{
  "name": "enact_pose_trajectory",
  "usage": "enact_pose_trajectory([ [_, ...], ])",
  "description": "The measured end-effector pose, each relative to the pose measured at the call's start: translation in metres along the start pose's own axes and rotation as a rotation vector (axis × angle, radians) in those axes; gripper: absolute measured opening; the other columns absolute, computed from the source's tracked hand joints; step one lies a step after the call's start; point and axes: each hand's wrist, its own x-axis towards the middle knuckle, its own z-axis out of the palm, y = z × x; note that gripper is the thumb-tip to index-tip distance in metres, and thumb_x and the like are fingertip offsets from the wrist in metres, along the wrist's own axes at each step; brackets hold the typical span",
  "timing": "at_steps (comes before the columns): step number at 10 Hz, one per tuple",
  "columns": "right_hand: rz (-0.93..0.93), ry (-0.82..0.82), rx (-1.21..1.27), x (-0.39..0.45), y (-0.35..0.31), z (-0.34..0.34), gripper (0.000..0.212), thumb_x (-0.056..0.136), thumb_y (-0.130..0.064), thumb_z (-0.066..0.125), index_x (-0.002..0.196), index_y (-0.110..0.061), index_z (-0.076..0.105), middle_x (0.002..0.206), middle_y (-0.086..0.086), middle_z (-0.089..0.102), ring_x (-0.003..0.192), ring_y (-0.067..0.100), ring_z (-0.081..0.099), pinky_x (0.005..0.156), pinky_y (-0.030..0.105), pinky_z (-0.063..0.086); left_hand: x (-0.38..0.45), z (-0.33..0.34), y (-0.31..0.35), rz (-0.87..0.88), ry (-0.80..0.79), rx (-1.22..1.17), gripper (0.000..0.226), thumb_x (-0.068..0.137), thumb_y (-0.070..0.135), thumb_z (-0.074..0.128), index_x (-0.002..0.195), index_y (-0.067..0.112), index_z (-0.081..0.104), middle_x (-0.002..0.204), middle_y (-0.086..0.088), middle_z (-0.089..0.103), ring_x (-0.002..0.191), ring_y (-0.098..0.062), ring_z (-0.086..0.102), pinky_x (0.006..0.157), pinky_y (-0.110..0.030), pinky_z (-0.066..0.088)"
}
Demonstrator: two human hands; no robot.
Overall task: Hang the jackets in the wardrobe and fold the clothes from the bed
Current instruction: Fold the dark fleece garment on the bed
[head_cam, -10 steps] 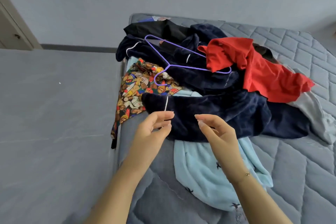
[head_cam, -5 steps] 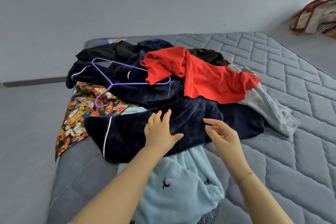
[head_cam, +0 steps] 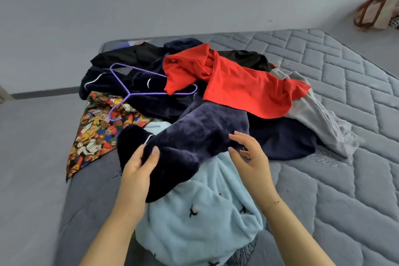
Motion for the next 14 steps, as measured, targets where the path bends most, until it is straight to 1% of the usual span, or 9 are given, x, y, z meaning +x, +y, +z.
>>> enact_pose_trajectory([
  [2,-0.294,-0.114,-0.609,-0.008,-0.009,0.018,0.081,0.082,-0.037,0.075,0.15,-0.034,0.032,0.162,-0.006,0.015,0.149,0.017,0.011,0.12,0.045,0.002,-0.045,-0.036,0.024,0.062,0.005,-0.235,0.027,0.09,0.035,0.057,0.114,0.033,0.07,0.12,0.004,0.069,0.11,-0.014,0.066,0.078,-0.024,0.056],
  [3,-0.258,-0.226,-0.598,-0.005,-0.025,0.032,0.05,0.085,-0.018,0.068,0.133,-0.022,0.056,0.136,-0.003,0.055,0.132,0.022,0.045,0.114,0.045,0.028,-0.061,-0.055,0.038,0.069,0.017,-0.323,0.031,0.087,0.036,0.058,0.116,0.033,0.07,0.122,0.005,0.068,0.111,-0.012,0.066,0.079,-0.026,0.057],
  [4,-0.282,-0.25,-0.353,-0.022,-0.054,0.046,0.026,0.081,0.0,0.06,0.082,-0.026,0.064,0.07,-0.02,0.061,0.068,0.003,0.053,0.065,0.028,0.04,-0.073,-0.072,0.054,0.019,0.142,-0.459,0.026,0.092,0.031,0.053,0.105,0.031,0.076,0.116,0.005,0.071,0.105,-0.01,0.068,0.081,-0.03,0.059],
  [6,-0.405,-0.608,-0.153,-0.108,-0.091,0.075,0.019,0.088,-0.021,0.065,0.075,-0.028,0.053,0.061,-0.016,0.047,0.06,-0.004,0.043,0.056,0.034,0.04,-0.083,-0.103,0.062,-0.058,0.422,-0.502,0.032,0.104,0.016,0.033,0.084,0.025,0.056,0.064,0.008,0.05,0.053,-0.001,0.056,0.046,-0.009,0.045],
  [7,-0.37,-0.873,-0.163,-0.138,-0.09,0.089,0.009,0.092,-0.034,0.063,0.098,-0.028,0.063,0.089,-0.017,0.065,0.084,-0.001,0.058,0.077,0.039,0.05,-0.084,-0.106,0.071,-0.019,0.615,-0.819,0.035,0.105,0.03,0.034,0.081,0.014,0.054,0.061,-0.004,0.048,0.063,-0.015,0.052,0.067,-0.017,0.048],
  [8,-0.333,-0.824,-0.208,-0.129,-0.08,0.086,0.039,0.088,-0.018,0.068,0.126,-0.015,0.061,0.128,-0.005,0.061,0.121,0.008,0.055,0.105,0.035,0.041,-0.074,-0.106,0.061,-0.051,0.679,-0.672,0.07,0.093,0.055,0.049,0.128,-0.006,0.054,0.103,-0.016,0.07,0.1,-0.026,0.06,0.088,-0.023,0.042],
  [10,-0.414,-0.322,-0.543,-0.077,-0.07,0.098,0.08,0.077,-0.036,0.074,0.148,-0.03,0.038,0.156,0.004,0.029,0.14,0.022,0.028,0.116,0.042,0.026,-0.057,-0.106,0.033,-0.461,0.276,-0.216,0.046,0.098,0.047,0.046,0.123,0.01,0.059,0.118,-0.01,0.067,0.107,-0.019,0.064,0.087,-0.025,0.05],
  [11,-0.441,-0.443,-0.939,-0.056,-0.062,0.124,0.088,0.08,-0.048,0.065,0.153,-0.042,0.016,0.154,0.001,0.03,0.129,0.028,0.035,0.102,0.04,0.034,-0.068,-0.105,0.031,-0.375,0.216,-0.173,0.042,0.075,0.045,0.068,0.111,0.023,0.064,0.102,0.005,0.075,0.088,-0.004,0.071,0.067,-0.021,0.054],
  [14,-0.481,0.013,-0.492,-0.034,-0.068,0.07,0.05,0.074,-0.003,0.065,0.122,-0.017,0.065,0.108,0.006,0.059,0.099,0.032,0.055,0.082,0.039,0.047,-0.069,-0.07,0.032,-0.349,0.094,0.228,0.062,0.076,0.035,0.081,0.129,0.032,0.05,0.129,0.002,0.058,0.117,-0.021,0.059,0.102,-0.043,0.047],
])
